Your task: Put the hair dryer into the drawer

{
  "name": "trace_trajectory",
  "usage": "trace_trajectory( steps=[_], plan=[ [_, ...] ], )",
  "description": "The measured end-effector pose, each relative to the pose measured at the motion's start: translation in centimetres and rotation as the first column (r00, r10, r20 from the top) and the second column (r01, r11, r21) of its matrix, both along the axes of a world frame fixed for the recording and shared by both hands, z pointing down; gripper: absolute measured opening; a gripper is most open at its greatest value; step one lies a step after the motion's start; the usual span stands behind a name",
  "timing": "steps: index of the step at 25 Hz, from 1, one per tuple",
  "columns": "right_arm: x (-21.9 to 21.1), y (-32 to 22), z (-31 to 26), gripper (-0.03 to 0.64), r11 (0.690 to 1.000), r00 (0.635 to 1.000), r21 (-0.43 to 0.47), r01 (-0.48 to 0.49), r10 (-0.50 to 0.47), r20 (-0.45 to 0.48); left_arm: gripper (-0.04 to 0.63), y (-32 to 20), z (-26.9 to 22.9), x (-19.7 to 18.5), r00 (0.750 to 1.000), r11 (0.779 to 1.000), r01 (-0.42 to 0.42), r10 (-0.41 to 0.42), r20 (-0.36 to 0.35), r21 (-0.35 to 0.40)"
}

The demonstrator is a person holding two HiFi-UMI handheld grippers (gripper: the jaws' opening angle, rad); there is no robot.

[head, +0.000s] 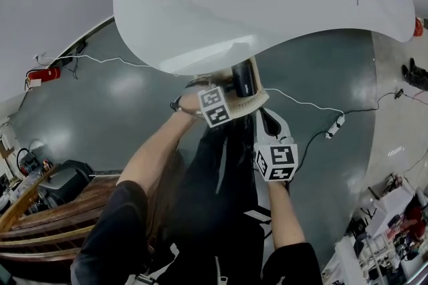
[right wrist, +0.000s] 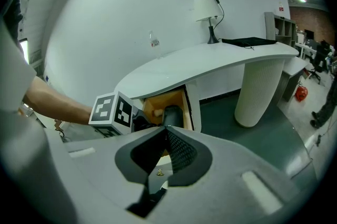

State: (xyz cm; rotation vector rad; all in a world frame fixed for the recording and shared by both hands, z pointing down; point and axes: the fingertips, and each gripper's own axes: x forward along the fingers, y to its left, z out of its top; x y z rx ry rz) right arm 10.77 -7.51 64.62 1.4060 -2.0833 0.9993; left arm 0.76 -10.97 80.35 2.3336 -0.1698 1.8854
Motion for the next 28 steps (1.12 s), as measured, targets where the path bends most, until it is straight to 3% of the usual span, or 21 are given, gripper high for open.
trace_trajectory(
  steps=[8, 16, 28],
  plan=[
    [0.0, 0.0, 0.8, 0.004, 1.000, 1.000, -0.017, 0.006, -0.006, 0.010, 0.187, -0.5, 1.5, -0.6, 0.997, 0.999, 0.045, -0.045, 0.063, 0.006],
    [-0.3, -0.5, 1.1, 0.003, 1.000, 1.000, -0.021, 0.016, -0.015, 0.026, 0.187, -1.2, 2.9, -0.7, 0.989, 0.999, 0.038, -0.043, 0.145, 0.040],
    [0.2, -0.8, 1.5, 0.003, 0.999, 0.999, -0.028, 0.019, -0.018, 0.036, 0.188, -1.8, 4.2, -0.7, 0.972, 0.999, 0.042, -0.044, 0.231, 0.012]
  ],
)
